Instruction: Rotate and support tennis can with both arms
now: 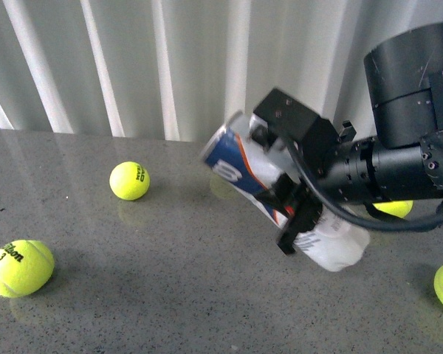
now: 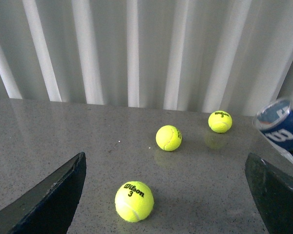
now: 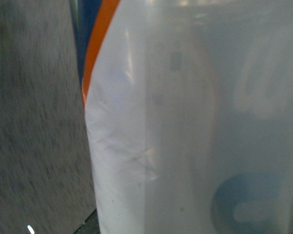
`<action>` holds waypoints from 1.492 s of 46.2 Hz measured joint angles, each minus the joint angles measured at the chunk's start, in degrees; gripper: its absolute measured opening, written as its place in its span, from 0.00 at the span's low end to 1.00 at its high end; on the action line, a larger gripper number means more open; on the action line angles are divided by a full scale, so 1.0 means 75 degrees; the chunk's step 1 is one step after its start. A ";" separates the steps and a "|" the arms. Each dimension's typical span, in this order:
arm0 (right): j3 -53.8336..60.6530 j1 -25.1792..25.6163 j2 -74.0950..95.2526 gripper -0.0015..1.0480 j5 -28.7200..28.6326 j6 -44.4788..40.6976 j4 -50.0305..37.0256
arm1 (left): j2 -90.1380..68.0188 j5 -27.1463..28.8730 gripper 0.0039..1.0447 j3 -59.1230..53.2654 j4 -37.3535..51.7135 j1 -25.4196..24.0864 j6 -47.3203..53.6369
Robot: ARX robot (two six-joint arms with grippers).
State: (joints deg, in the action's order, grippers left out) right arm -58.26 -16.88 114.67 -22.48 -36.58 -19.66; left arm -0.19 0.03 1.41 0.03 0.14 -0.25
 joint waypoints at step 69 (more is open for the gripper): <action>-0.1349 -0.0280 0.1113 0.93 -0.0874 -0.5021 0.2859 | 0.0000 -0.0003 0.94 0.0000 0.0000 0.0000 0.0000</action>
State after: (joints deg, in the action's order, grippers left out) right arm -68.38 -18.98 123.02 -29.04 -74.24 1.78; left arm -0.19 0.01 1.41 0.03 0.14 -0.25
